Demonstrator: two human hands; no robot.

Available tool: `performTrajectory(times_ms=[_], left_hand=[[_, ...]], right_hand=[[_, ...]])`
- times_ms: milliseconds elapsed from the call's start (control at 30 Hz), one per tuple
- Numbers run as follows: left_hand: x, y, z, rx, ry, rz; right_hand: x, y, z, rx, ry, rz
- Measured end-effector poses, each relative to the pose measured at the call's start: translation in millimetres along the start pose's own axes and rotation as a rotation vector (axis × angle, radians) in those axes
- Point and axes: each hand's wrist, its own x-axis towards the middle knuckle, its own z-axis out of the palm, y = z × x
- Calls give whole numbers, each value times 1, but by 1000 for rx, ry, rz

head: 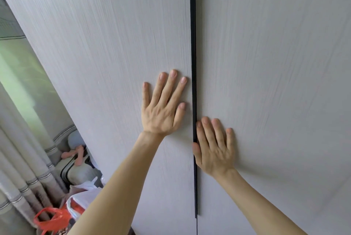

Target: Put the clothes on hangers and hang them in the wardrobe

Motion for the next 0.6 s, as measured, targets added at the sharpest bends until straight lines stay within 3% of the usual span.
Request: performTrajectory(times_ms=[400,533,600], left_hand=[[-19,1,-15,-43,-138,-85],[-17,1,-21,-57,-163,-97],[-15,4,-23,-70,-164,-99]], right_hand=[[13,9,-37,117,-73,19],[39,35,-70,357,-200,-84],[69,49,-93,585,-300,-12]])
